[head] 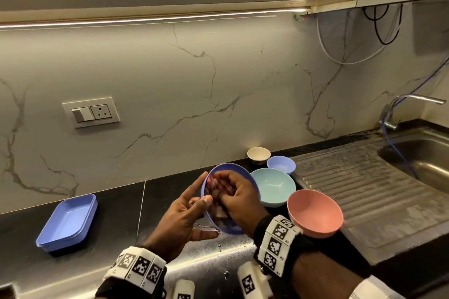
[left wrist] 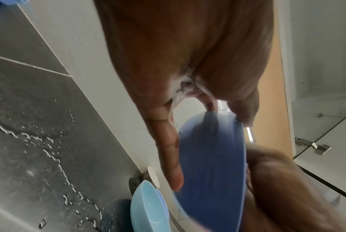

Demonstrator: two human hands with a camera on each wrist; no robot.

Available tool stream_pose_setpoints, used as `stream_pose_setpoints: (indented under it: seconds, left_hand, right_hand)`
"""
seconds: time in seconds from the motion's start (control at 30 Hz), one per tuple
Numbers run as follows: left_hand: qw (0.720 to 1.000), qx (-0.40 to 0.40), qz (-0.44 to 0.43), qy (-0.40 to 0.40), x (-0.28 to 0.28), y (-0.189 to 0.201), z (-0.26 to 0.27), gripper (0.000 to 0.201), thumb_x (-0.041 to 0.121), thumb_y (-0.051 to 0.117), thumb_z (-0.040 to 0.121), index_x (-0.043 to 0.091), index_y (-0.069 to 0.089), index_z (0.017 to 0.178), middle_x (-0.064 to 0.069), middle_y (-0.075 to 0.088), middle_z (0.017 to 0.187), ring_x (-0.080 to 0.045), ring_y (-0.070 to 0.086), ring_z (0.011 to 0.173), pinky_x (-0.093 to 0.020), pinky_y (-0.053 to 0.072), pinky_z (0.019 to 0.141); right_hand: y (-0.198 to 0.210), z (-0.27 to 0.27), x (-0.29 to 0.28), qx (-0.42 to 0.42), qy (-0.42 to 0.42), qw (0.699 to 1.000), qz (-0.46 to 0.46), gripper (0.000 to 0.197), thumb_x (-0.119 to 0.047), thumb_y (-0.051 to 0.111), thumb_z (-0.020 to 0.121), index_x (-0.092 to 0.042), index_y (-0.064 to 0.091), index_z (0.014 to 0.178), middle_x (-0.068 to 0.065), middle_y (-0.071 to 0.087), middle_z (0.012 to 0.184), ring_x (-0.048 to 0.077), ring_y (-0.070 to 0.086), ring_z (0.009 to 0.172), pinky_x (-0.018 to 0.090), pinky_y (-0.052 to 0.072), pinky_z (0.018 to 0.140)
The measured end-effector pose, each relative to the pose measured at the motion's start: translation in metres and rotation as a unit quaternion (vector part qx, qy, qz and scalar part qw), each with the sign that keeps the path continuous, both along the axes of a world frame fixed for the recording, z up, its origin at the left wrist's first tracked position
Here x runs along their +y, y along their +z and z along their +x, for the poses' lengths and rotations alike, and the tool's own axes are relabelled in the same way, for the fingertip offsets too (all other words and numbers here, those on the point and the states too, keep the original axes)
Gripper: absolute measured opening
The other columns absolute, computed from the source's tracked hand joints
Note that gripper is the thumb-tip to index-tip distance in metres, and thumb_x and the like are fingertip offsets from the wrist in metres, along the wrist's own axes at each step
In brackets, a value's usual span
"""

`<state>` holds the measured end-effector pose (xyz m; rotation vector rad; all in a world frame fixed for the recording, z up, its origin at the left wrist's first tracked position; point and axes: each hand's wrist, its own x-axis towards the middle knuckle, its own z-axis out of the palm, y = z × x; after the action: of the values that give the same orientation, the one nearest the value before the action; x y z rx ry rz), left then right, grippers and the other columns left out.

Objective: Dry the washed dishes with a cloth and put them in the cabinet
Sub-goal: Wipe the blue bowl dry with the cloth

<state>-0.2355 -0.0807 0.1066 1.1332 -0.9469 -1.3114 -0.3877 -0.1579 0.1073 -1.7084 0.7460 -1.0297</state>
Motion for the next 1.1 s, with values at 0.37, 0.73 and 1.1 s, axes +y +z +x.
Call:
stream_pose_setpoints:
  seconds: [0.37,0.73,1.1]
  left_hand:
    - [1.0,0.01,-0.015,-0.009,0.004,-0.003,0.001,0.052,0.021,0.063,0.09,0.046,0.057,0.135,-0.015,0.06,0.13,-0.038,0.065,0.116,-0.063,0.057,0.081]
    - [0.973,-0.213,-0.067,0.062,0.002,-0.013,0.016,0.106,0.054,0.09,0.06,0.049,0.032,0.149,-0.002,0.038,0.146,-0.028,0.05,0.13,-0.037,0.06,0.087]
    - [0.957,-0.242,-0.115,0.111,0.002,-0.021,0.014,0.091,0.083,0.07,0.056,0.058,0.039,0.137,0.009,0.037,0.143,-0.011,0.049,0.127,-0.028,0.058,0.086]
  right_hand:
    - [-0.01,-0.002,0.006,0.104,0.003,0.99,-0.095,0.04,-0.002,0.062,0.085,-0.025,0.064,0.118,-0.015,0.068,0.105,0.0,0.064,0.097,0.014,0.05,0.09]
    - [-0.008,-0.02,-0.003,-0.228,0.04,0.929,0.29,0.026,-0.016,0.059,0.096,-0.014,0.061,0.122,0.014,0.069,0.117,0.036,0.067,0.108,0.051,0.058,0.084]
    - [0.0,-0.011,0.002,-0.252,0.125,0.914,0.294,0.057,-0.011,0.082,0.076,-0.014,0.059,0.128,0.02,0.066,0.121,0.038,0.066,0.109,0.054,0.056,0.084]
